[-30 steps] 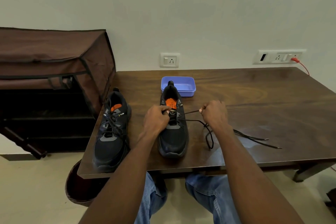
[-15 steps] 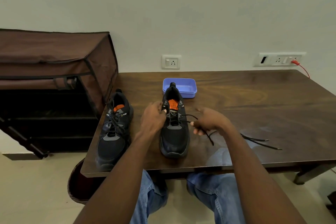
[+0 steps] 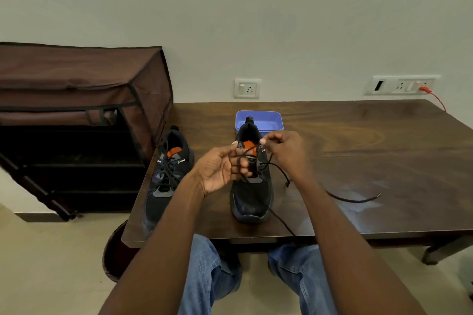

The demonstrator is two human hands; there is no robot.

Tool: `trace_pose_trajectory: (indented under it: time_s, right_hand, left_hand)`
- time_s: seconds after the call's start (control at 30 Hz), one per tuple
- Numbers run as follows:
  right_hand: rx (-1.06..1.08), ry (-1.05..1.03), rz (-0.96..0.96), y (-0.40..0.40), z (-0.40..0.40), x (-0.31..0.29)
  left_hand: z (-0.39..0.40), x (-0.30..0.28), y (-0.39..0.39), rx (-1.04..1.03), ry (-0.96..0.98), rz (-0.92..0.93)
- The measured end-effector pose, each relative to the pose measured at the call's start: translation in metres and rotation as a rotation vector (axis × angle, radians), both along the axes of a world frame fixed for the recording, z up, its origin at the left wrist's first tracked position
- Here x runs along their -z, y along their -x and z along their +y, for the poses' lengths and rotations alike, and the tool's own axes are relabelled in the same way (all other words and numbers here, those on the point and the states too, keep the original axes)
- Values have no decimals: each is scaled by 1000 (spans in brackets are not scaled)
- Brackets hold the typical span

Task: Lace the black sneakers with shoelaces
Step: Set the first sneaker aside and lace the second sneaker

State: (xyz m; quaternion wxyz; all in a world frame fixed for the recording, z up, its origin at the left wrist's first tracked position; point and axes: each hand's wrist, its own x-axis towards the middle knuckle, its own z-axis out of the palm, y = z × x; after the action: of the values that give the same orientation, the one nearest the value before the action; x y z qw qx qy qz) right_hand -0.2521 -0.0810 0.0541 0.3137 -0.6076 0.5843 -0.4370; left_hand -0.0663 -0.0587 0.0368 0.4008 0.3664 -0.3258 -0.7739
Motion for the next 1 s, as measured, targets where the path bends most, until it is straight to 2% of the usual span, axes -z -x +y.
trace_pose_trajectory:
  time_s: [0.1,0.2,0.3,0.33,0.37,0.43,0.47,0.53,0.6,0.67,0.73,0.8,0.9,0.93,1.0]
  right_hand:
    - [289,-40,211,20,-11,6]
    - [506,-141,504,42,-16,13]
    - [439,-170,650,41,-10,12]
    - [336,-108,599,36,-10,10]
    - [196,-89,455,27,-7,7]
    - [-131,-198,169,5,0,2]
    - [-262,-260,133,-3,2,1]
    - [-363,-305,215,-10,3,3]
    - [-258,-295,248,-4,2,4]
    - [-4,-275,293,8,0,1]
    - [259,-259,426,21,0,0]
    - [389,-273,532,29,3,1]
    - [331,-191,716,27,0,9]
    - [245,-127,689,21,-2,11]
    - [-14,-123,381,7,-3,11]
  left_hand:
    - [-3,2,-5,-155,-6,-94]
    - [-10,12,-10,-364,-30,-309]
    - [-12,16,-7,-433,1,-529]
    - [-11,15,-3,-405,22,-541]
    - [-10,14,2,-364,46,-519]
    - [-7,10,12,-287,99,-448]
    - [-7,10,16,-264,118,-431]
    - [-9,12,17,-251,126,-445]
    - [-10,15,11,-269,95,-479]
    - [-11,17,4,-308,60,-501]
    - [-12,19,-1,-355,32,-521]
    - [-12,19,-2,-376,14,-532]
    - [-10,15,3,-351,21,-479]
    - [-8,14,5,-344,32,-451]
    - [-5,12,13,-321,63,-414]
